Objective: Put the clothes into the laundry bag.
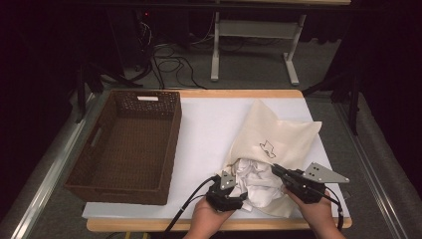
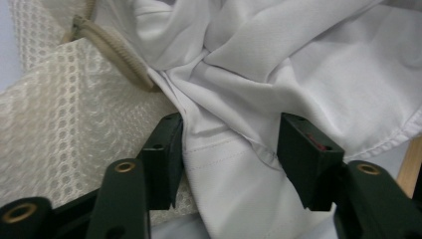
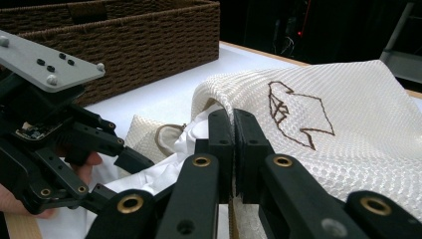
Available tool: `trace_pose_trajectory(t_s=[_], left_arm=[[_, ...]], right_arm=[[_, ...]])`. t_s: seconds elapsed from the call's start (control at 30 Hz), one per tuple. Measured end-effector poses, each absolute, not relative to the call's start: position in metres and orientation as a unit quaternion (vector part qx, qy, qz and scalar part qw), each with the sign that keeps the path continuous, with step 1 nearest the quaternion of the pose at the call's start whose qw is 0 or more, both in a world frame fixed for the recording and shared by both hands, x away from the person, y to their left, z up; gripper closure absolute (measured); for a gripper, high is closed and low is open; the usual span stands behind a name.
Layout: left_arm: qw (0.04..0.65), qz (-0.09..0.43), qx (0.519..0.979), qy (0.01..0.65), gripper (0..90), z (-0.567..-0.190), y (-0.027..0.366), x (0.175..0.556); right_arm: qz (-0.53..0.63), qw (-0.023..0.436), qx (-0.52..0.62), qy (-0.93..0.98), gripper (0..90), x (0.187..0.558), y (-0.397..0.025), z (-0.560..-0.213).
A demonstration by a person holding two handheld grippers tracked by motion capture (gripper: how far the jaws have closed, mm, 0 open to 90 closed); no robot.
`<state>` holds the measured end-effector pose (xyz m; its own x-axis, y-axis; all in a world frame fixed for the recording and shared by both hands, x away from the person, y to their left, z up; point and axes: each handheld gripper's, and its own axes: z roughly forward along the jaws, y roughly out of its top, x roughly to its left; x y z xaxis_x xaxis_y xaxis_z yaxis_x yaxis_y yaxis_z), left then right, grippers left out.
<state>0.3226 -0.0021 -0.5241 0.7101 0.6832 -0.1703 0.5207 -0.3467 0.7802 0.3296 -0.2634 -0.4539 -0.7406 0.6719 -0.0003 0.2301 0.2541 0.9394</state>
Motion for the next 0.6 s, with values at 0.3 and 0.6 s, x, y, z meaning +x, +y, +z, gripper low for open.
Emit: trace_pose_trajectory(t_s=[0.3, 0.6], left_arm=[[0.46, 0.102, 0.811, 0.347, 85.7, -0.522, 0.001, 0.317], [0.528, 0.135, 0.765, 0.343, 86.5, -0.491, 0.011, 0.304]], right_arm=[[0.534, 0.209, 0.293, 0.765, 88.7, 0.329, -0.261, -0.454], [0.541, 0.202, 0.282, 0.766, 88.7, 0.327, -0.254, -0.452]])
